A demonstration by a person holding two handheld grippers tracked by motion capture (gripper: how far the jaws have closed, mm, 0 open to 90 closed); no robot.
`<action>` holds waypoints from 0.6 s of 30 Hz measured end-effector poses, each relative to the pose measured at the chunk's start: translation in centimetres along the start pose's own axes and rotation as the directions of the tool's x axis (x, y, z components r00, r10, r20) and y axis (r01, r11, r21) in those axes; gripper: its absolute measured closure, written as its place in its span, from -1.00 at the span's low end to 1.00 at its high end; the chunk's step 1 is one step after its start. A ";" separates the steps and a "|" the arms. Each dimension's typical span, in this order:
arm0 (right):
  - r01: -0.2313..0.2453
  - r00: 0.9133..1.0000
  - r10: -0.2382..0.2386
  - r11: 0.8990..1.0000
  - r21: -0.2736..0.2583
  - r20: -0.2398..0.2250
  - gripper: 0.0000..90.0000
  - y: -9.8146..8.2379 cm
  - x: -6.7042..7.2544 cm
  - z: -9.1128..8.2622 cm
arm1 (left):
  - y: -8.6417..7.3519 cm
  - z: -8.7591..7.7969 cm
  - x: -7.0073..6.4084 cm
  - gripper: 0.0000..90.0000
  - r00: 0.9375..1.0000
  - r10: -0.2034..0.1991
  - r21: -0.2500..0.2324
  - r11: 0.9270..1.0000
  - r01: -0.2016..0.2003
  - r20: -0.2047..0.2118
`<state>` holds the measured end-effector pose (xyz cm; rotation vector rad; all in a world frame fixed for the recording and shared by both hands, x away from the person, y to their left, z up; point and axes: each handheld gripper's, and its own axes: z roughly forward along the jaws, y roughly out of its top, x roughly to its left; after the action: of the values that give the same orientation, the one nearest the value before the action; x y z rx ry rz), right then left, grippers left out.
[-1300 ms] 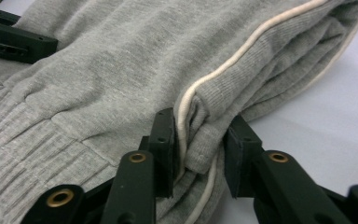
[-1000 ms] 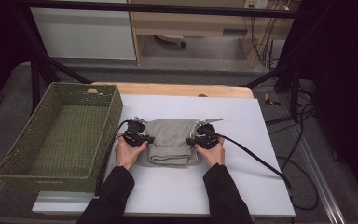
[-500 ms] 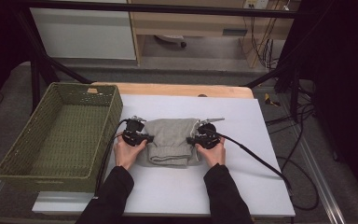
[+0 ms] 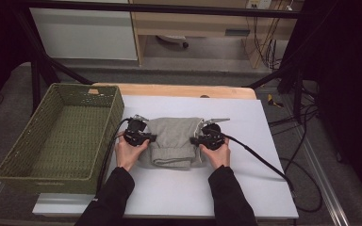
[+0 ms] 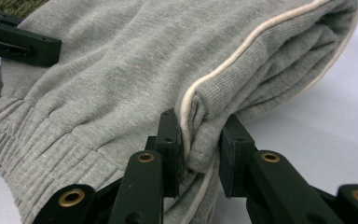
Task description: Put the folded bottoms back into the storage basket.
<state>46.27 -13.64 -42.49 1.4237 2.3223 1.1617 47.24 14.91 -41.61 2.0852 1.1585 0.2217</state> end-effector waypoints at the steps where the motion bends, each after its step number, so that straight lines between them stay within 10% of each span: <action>1: 0.000 1.000 0.000 1.000 -0.001 0.000 0.63 0.0 0.0 -0.1 | 0.0 -0.1 0.0 0.79 1.000 0.000 -0.001 1.000 0.000 0.001; 18: 0.007 1.000 -0.008 0.999 -0.035 -0.013 0.63 0.2 0.5 -2.0 | 0.6 -1.7 -1.0 0.79 0.999 0.032 -0.020 0.999 -0.032 0.014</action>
<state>45.09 -14.18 -40.92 1.3987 2.3017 1.2072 46.28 14.82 -39.86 2.0856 1.1110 0.2327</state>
